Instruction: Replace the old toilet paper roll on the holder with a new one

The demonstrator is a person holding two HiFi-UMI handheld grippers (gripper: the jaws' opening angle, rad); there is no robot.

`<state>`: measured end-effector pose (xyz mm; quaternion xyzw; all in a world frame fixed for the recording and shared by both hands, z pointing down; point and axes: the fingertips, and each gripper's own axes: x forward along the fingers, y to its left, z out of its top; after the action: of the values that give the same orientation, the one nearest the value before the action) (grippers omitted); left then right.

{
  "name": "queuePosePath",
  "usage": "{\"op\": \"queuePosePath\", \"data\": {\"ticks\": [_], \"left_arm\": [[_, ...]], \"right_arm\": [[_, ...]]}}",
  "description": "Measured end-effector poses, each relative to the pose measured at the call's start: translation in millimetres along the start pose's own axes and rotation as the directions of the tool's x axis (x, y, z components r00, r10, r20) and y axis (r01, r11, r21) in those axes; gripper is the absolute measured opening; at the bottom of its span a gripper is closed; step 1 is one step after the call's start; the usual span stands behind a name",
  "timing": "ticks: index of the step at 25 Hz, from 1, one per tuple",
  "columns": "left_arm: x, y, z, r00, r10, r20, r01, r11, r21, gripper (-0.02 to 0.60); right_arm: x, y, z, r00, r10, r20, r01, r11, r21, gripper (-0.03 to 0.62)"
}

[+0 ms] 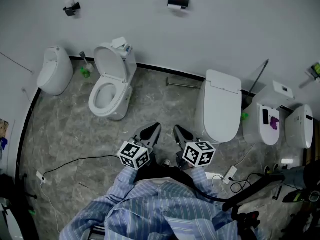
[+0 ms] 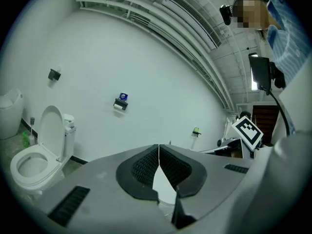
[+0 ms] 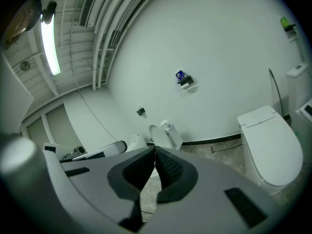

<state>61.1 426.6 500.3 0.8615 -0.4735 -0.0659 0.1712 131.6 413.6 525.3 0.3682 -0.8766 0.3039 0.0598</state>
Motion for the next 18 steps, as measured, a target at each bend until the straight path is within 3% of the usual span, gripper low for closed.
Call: {"op": "queuePosePath", "data": {"ticks": [9, 18], "left_arm": [[32, 46, 20, 1.000, -0.019, 0.001, 0.019, 1.000, 0.003, 0.006], [88, 136, 97, 0.996, -0.080, 0.028, 0.078, 0.996, 0.051, 0.006]], "right_arm": [[49, -12, 23, 1.000, -0.008, -0.015, 0.009, 1.000, 0.009, 0.005], [147, -10, 97, 0.999, -0.022, 0.032, 0.022, 1.000, 0.007, 0.005]]}}
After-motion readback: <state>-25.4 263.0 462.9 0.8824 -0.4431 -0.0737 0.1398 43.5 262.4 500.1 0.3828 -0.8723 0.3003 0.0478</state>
